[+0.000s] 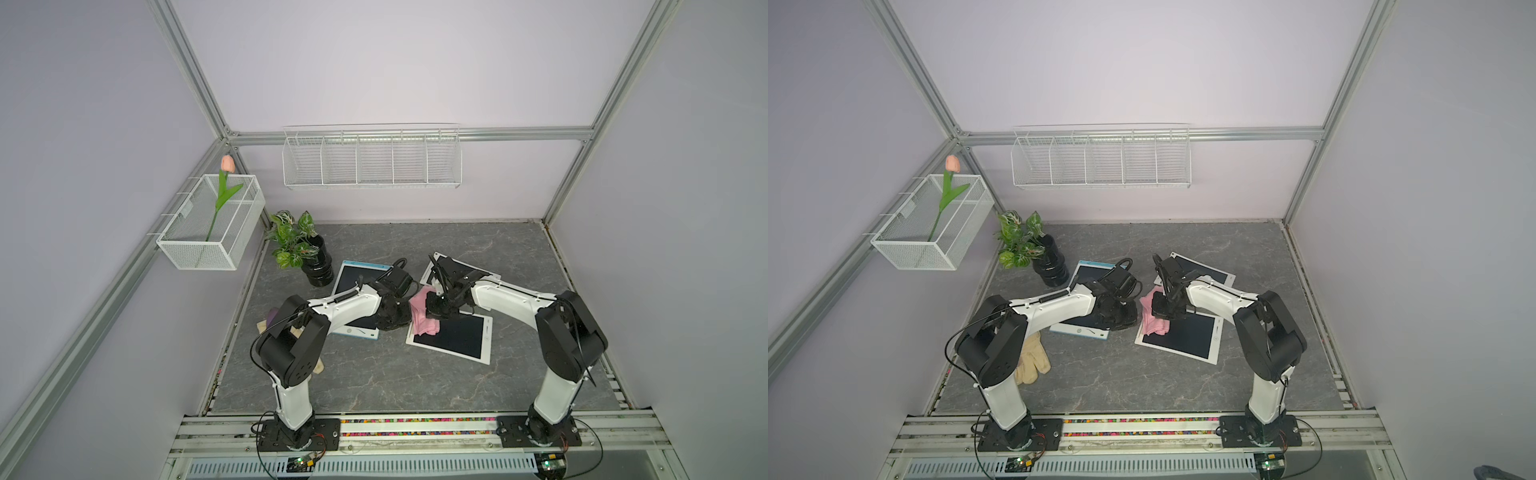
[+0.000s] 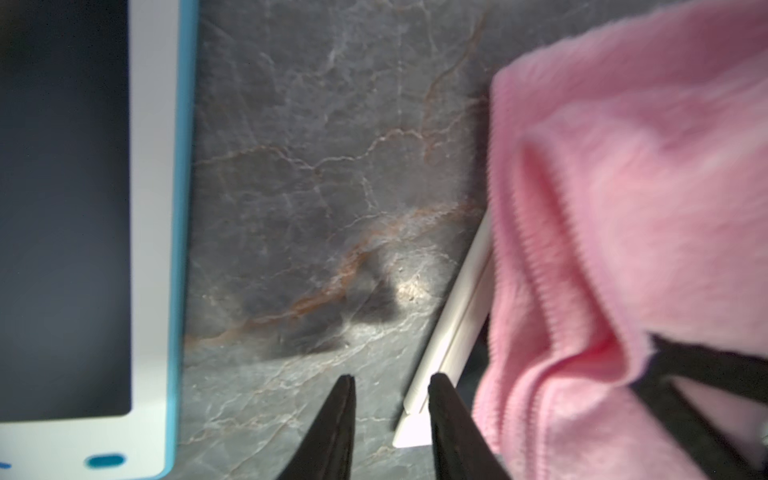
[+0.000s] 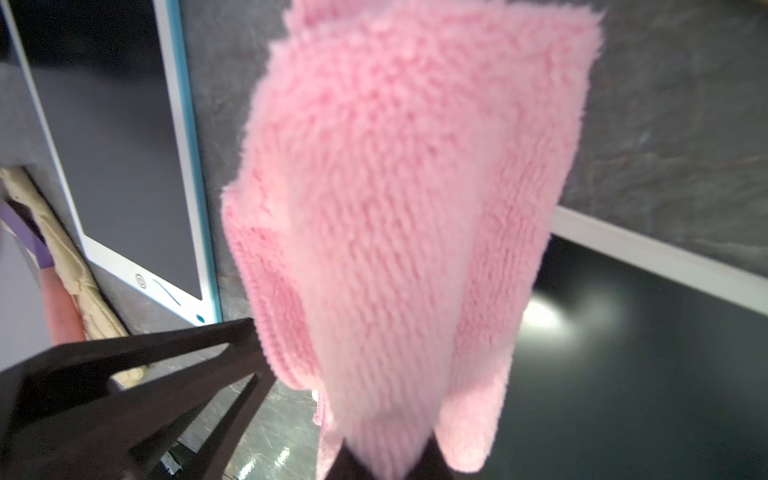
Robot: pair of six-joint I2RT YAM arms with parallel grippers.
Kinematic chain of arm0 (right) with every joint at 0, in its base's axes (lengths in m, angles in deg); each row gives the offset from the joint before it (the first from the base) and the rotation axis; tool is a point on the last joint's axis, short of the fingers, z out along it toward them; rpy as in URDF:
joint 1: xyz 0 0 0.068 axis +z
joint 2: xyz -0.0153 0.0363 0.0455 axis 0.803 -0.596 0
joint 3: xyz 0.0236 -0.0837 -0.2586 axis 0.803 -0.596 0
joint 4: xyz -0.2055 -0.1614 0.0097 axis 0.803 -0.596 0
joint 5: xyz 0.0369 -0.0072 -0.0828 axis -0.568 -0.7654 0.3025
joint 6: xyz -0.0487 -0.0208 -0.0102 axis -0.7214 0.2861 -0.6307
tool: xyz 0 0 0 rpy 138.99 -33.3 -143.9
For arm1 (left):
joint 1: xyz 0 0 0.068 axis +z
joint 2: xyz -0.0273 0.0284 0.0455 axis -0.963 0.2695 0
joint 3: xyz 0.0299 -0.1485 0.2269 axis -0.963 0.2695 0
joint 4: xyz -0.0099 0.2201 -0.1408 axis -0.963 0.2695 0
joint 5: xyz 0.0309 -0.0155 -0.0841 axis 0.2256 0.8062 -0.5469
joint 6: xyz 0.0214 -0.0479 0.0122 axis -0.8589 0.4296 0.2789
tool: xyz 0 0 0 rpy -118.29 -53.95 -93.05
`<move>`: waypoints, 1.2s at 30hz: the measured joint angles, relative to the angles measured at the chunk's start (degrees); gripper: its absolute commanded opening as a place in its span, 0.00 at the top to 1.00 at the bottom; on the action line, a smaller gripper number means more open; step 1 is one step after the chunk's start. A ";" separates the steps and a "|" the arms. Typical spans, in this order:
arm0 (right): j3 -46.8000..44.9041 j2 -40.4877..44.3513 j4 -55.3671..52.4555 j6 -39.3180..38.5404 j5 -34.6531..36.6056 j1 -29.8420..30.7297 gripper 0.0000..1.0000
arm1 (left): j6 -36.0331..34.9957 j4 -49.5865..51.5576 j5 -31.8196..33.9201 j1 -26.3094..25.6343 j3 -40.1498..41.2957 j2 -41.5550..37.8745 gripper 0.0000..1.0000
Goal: Wipe the drawing tablet
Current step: Wipe the dirt from the drawing tablet.
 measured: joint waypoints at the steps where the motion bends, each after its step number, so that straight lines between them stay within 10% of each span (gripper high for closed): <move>1: 0.39 0.22 -0.15 -0.04 0.04 -0.33 0.93 | -0.04 0.07 0.04 -0.20 -0.02 0.02 0.66; 36: -4.31 -2.21 6.51 6.80 -1.14 0.66 0.93 | 2.34 2.12 7.52 -8.50 -0.66 2.82 0.68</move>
